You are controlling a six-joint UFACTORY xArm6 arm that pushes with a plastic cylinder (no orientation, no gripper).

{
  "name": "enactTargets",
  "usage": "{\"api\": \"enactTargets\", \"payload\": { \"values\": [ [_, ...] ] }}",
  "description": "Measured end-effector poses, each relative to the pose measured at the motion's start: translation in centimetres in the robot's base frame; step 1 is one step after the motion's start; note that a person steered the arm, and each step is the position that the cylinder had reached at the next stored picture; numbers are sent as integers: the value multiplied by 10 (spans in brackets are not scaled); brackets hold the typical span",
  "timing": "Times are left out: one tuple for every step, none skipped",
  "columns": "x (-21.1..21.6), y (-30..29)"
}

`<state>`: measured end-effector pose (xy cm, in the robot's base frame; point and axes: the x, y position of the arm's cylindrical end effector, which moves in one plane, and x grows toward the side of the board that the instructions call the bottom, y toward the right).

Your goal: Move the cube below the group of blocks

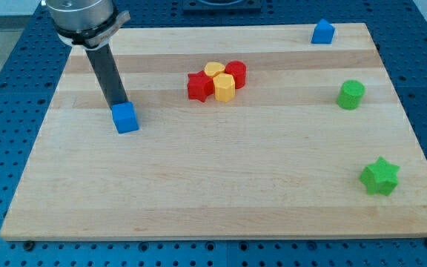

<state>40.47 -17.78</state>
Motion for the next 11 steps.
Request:
{"api": "enactTargets", "payload": {
  "values": [
    [7,-19],
    [29,-29],
    [41,-10],
    [41,28],
    [32,33],
    [11,27],
    [9,36],
    [15,66],
    [22,112],
    [33,155],
    [49,195]
  ]
}}
